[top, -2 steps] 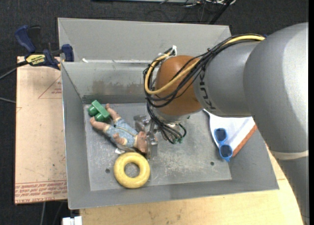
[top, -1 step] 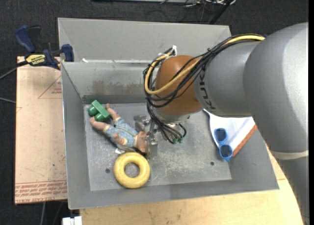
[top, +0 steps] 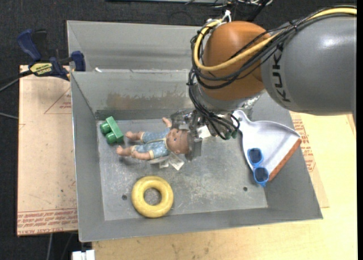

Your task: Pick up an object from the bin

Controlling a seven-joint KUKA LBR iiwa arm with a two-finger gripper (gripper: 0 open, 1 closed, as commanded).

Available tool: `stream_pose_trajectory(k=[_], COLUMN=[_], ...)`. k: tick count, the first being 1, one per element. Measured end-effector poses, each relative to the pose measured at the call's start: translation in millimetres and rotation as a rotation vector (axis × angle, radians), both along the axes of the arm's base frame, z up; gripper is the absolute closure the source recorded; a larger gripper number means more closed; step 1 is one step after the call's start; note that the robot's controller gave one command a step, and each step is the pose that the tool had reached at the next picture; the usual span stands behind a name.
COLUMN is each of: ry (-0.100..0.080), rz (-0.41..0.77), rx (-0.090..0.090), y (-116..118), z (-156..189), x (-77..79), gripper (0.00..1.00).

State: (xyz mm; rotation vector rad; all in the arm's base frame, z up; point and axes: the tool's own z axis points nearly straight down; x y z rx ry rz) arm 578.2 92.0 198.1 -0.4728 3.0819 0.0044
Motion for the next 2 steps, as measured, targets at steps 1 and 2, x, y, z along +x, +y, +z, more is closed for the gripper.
stream_pose_trajectory(k=[1,2], ry=[0.000,0.005], rz=[0.000,0.007], rx=[0.000,-0.001], y=[0,-3], z=[0,52], x=[0.0,-2.8], gripper=[1.00,1.00])
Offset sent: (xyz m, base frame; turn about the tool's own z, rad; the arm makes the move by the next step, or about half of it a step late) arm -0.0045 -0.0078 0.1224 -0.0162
